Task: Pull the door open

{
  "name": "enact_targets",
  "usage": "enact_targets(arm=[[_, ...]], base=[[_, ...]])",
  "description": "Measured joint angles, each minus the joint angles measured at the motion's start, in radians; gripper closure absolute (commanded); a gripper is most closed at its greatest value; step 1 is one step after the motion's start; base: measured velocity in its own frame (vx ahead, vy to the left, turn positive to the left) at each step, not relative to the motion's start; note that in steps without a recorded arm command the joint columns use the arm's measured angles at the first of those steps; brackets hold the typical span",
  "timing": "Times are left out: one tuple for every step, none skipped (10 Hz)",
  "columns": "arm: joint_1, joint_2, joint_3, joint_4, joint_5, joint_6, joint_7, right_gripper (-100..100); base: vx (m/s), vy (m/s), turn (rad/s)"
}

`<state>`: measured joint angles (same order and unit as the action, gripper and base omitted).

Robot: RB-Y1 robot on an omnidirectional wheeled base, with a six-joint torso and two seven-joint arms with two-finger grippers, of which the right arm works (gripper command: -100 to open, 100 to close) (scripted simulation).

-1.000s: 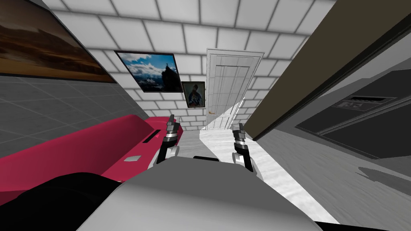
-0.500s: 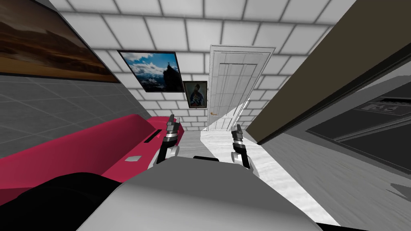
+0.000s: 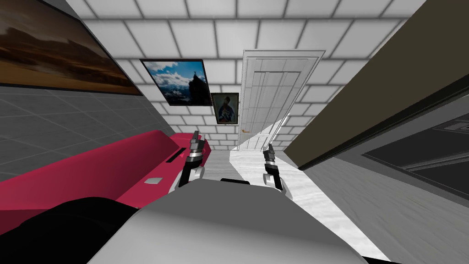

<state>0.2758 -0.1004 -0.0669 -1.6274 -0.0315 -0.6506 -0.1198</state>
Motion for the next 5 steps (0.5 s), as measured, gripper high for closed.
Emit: enact_targets(arm=[[-0.011, -0.001, -0.001, 0.033, -0.002, -0.008, 0.003, -100], [-0.024, -0.003, -0.004, 0.067, -0.006, -0.014, 0.005, -100], [-0.042, -0.004, -0.007, 0.101, -0.009, -0.018, 0.009, -100], [-0.058, -0.008, -0.011, 0.133, -0.013, -0.021, 0.011, -100], [-0.071, -0.007, -0.013, 0.158, -0.015, -0.021, 0.015, -100]], base=[[0.110, 0.010, 0.092], [0.102, 0.016, 0.095], [0.104, 0.006, 0.085], [0.101, 0.000, 0.111], [0.067, 0.003, 0.029]])
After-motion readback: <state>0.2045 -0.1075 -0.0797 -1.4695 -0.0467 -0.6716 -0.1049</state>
